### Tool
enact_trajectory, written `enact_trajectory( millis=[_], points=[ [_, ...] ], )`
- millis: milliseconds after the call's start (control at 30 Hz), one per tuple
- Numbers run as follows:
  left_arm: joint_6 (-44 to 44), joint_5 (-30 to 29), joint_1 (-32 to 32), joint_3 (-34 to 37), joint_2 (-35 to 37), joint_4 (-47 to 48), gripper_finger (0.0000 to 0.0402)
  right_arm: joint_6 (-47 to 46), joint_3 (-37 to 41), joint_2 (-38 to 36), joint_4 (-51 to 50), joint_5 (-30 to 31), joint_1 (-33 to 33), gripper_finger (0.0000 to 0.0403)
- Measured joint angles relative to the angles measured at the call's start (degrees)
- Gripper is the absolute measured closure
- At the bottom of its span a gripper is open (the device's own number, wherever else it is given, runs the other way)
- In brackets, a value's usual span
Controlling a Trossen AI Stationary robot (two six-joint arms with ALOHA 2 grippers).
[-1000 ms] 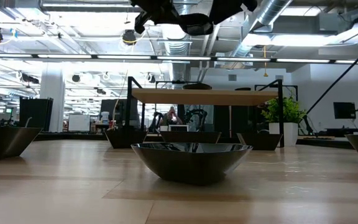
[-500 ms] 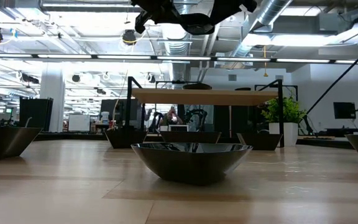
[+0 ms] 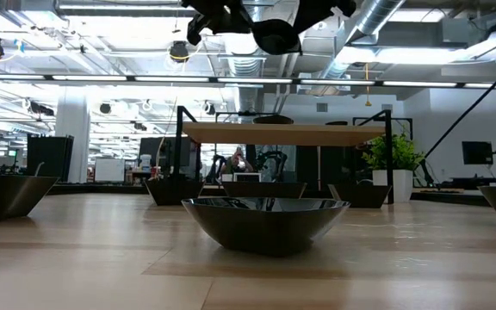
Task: Pick & Place Mini shaped plates
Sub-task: Stack the leaf-shaped plate on top of the leaf-shaped plates on the shelf
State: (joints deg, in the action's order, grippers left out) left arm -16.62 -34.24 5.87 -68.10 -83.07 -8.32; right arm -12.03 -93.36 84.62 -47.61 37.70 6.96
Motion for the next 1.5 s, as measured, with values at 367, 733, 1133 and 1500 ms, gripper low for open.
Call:
enact_trajectory(
  millis=[367, 733, 1133, 1500],
  points=[
    [8.3, -0.3, 0.0, 0.0, 5.6, -0.1, 0.0247, -8.9, 0.0, 0.0, -1.6, 0.2, 2.9, 0.0402],
    [11.9, -10.4, 1.0, 11.6, 19.9, 0.3, 0.0238, -41.4, 0.0, 0.5, -2.7, -10.3, 9.0, 0.0403],
    [11.9, -8.8, 1.6, 19.9, 32.9, 0.3, 0.024, -67.8, 0.0, 8.4, -0.3, -12.3, 8.2, 0.0403],
    [15.1, -4.5, 1.6, 20.4, 36.1, 0.3, 0.0242, -76.3, 0.0, 9.2, -5.2, -17.4, 12.5, 0.0403]
  ],
)
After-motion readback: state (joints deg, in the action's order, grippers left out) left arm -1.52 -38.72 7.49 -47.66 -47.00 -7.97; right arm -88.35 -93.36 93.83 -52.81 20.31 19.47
